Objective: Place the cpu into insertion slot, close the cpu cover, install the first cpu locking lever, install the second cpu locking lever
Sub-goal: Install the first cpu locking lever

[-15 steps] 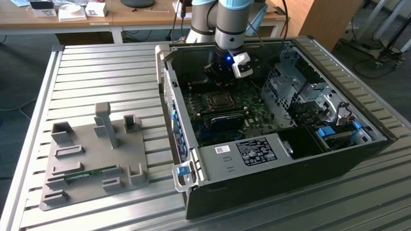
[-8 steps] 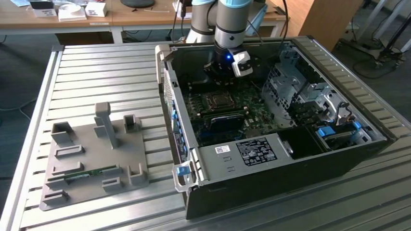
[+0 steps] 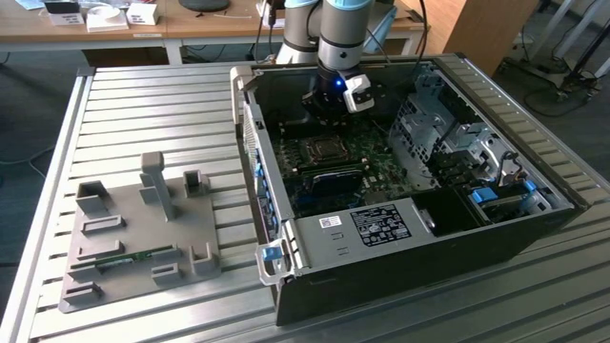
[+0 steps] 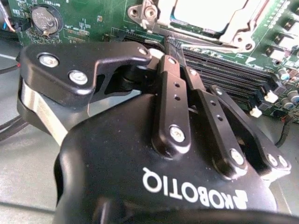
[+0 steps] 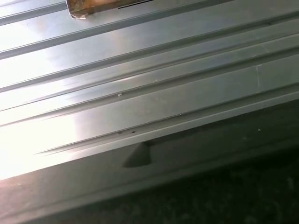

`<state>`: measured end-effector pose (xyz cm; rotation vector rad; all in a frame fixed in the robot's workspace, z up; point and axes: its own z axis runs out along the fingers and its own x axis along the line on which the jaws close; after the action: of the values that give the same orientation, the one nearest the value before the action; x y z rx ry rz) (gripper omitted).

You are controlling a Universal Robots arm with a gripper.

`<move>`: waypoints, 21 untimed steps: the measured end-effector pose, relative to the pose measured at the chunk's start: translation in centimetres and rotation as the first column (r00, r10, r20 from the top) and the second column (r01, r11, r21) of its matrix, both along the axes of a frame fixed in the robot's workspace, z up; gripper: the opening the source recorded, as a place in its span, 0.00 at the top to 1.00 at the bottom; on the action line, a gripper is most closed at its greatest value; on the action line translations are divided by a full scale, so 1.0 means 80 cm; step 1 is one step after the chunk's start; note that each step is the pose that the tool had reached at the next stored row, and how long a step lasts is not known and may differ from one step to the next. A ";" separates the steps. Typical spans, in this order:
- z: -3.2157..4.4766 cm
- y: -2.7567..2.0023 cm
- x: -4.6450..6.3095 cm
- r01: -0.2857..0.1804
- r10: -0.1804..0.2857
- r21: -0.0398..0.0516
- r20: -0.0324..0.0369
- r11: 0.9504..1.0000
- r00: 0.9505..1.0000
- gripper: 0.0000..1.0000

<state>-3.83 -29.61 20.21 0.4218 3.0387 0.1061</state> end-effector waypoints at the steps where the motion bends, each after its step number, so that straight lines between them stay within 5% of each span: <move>1: 0.0000 0.0002 0.000 0.000 0.000 0.001 0.000 1.000 1.000 0.89; 21: -0.0002 0.0026 0.001 0.003 -0.003 0.003 0.000 1.000 1.000 0.89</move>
<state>-3.77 -29.41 20.19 0.4269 3.0381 0.1103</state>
